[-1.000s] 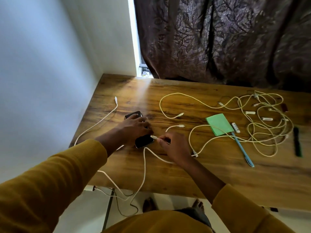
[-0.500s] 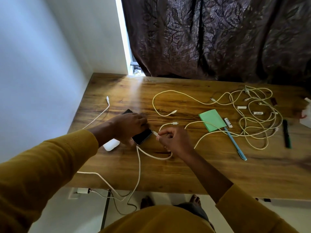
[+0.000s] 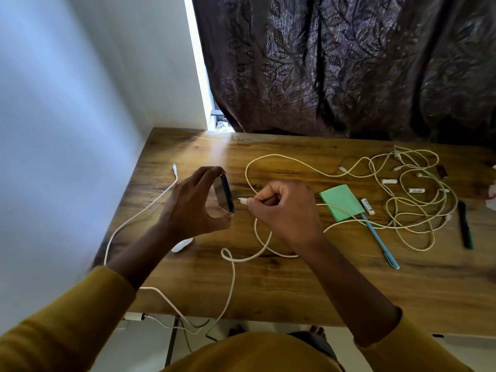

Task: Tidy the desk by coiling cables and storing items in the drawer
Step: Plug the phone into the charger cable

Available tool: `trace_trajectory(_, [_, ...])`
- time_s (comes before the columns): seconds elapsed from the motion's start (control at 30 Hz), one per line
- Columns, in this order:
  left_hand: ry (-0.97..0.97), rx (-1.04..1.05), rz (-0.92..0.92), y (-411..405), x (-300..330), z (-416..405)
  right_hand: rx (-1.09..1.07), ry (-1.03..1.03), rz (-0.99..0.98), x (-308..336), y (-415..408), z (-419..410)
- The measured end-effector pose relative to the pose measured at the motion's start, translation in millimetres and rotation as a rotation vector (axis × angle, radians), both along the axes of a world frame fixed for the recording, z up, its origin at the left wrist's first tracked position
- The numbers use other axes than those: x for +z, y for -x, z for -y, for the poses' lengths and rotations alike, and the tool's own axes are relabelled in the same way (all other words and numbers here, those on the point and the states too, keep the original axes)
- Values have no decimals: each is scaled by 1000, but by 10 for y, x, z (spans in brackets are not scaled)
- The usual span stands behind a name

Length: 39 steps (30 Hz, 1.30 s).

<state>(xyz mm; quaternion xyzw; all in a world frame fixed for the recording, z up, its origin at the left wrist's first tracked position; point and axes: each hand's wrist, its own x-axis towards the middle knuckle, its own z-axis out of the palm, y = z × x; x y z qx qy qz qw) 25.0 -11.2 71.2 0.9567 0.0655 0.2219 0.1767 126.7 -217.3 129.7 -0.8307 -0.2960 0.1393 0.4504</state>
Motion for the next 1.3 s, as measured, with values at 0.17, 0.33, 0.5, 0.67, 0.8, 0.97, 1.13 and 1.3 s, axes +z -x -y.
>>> trace_trajectory(0.17, [131, 65, 123, 143, 76, 258, 27, -39, 10, 212, 131, -18])
trace_trajectory(0.33, [94, 52, 176, 164, 172, 341, 70, -33, 78, 372, 194, 30])
trace_trajectory(0.5, [51, 40, 186, 169, 269, 363, 53, -95, 122, 443, 215, 125])
trace_trajectory(0.67, [20, 39, 184, 148, 312, 352, 50, -151, 105, 490, 214, 191])
trace_trajectory(0.8, [-4, 37, 171, 152, 309, 328, 43, -152, 101, 506, 207, 208])
trace_trajectory(0.97, [-32, 27, 185, 153, 332, 328, 38, -132, 107, 494, 205, 204])
trace_trajectory(1.13, [-57, 23, 175, 167, 365, 323, 35, -114, 119, 495, 214, 196])
trace_trajectory(1.3, [-108, 15, 142, 177, 391, 313, 39, -94, 123, 484, 218, 185])
